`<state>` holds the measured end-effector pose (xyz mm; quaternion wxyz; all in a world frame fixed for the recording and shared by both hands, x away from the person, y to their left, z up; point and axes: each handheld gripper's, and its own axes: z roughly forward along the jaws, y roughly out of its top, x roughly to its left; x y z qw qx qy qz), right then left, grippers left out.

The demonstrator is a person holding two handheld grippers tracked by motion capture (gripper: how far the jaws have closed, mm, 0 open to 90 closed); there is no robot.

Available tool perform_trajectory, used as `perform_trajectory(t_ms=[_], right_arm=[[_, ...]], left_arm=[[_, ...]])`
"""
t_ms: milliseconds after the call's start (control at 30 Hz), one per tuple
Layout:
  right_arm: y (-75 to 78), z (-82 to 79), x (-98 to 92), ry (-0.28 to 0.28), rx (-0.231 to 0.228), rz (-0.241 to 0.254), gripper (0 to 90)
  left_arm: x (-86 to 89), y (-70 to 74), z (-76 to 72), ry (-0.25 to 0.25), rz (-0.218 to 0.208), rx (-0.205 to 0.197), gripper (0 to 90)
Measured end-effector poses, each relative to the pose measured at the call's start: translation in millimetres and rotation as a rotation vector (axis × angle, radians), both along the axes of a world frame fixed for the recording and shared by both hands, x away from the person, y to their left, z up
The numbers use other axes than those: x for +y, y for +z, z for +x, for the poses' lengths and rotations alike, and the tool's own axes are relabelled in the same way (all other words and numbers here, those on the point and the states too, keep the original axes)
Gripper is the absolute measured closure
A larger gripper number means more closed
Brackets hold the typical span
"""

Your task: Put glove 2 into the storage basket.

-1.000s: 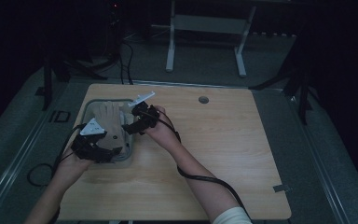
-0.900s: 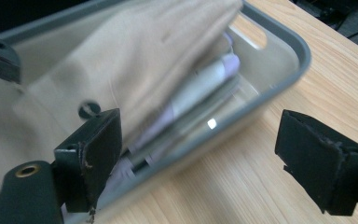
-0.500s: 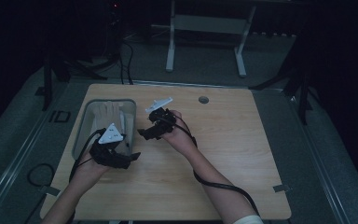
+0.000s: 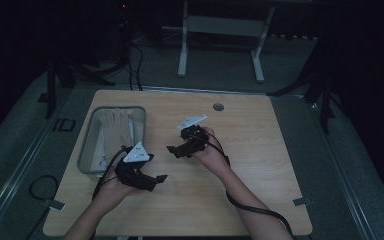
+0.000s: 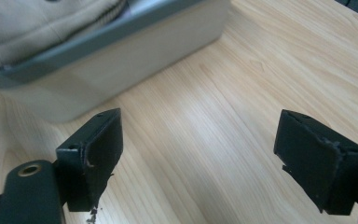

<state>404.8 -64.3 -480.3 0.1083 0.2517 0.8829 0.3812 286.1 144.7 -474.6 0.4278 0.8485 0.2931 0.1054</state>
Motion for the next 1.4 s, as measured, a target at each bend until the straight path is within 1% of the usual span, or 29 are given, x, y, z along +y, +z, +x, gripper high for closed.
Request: perform_trajectory(t_ms=[167,267,333,400,433,567,633,700,800,867,900,1033,1133,1200,1233,1267,1333,1367,1400], right_arm=[[-7.4,-5.9,-19.6,-0.017,-0.009,-0.003,15.3],[-13.3,-9.9,-31.1,-0.03,-0.002,0.007,15.3],[-18.1,-13.0,-37.9,-0.032,0.006,0.012,15.3],[-22.4,-16.9,-44.1,-0.032,0.003,0.01,15.3],[-22.4,-16.9,-44.1,-0.032,0.003,0.01,15.3],[-30.2,-23.6,-60.9,-0.052,0.012,0.015,14.7],[-34.0,-25.7,-67.8,-0.048,0.014,0.03,14.6],[-38.4,-28.2,-73.7,-0.052,0.015,0.041,14.6],[-45.5,-32.3,-81.7,-0.048,-0.002,0.038,14.5],[-48.5,-33.9,-85.9,-0.045,0.007,0.043,14.0],[-50.0,-34.7,-88.3,-0.045,0.011,0.037,14.0],[-54.9,-38.7,-97.6,-0.06,0.017,0.032,13.9],[-58.8,-43.0,-105.7,-0.058,0.013,0.029,13.9],[-61.1,-46.7,-112.7,-0.058,0.004,0.049,13.6],[-61.8,-47.8,-115.0,-0.059,-0.004,0.054,13.5],[-62.7,-49.8,-118.6,-0.059,-0.019,0.061,13.4],[-64.3,-52.1,-123.7,-0.064,-0.023,0.068,13.4],[-65.2,-53.5,-126.2,-0.066,-0.019,0.066,13.4],[-66.4,-55.4,-129.2,-0.065,-0.023,0.062,13.5]], left_arm=[[-11.0,-8.0,-0.4,-0.026,-0.016,0.015,15.0],[-18.5,-14.0,-0.2,-0.037,-0.032,0.018,15.0],[-24.2,-17.6,0.2,-0.046,-0.027,0.02,15.0],[-31.6,-22.0,0.9,-0.06,-0.036,0.028,15.0],[-31.6,-22.0,0.9,-0.06,-0.036,0.028,15.0],[-44.9,-28.7,2.0,-0.102,-0.032,0.025,15.0],[-49.6,-32.5,2.1,-0.118,-0.033,0.013,14.9],[-53.3,-36.8,2.6,-0.133,-0.037,0.021,14.9],[-58.7,-43.7,3.2,-0.16,-0.042,0.033,14.9],[-62.4,-48.4,3.7,-0.182,-0.043,0.05,14.9],[-64.3,-50.6,4.1,-0.188,-0.04,0.058,14.9],[-70.8,-57.3,3.6,-0.21,-0.033,0.048,14.9],[-75.0,-59.9,2.9,-0.225,-0.031,0.047,14.9],[-77.5,-60.9,2.6,-0.246,-0.03,0.06,14.9],[-79.3,-61.9,1.9,-0.266,-0.034,0.07,14.9],[-80.6,-62.8,0.9,-0.274,-0.026,0.068,14.9],[-82.9,-64.8,-1.5,-0.276,-0.001,0.04,14.9],[-84.1,-66.3,-2.4,-0.282,0.007,0.039,14.9],[-84.4,-67.0,-2.6,-0.285,0.007,0.041,14.9]])
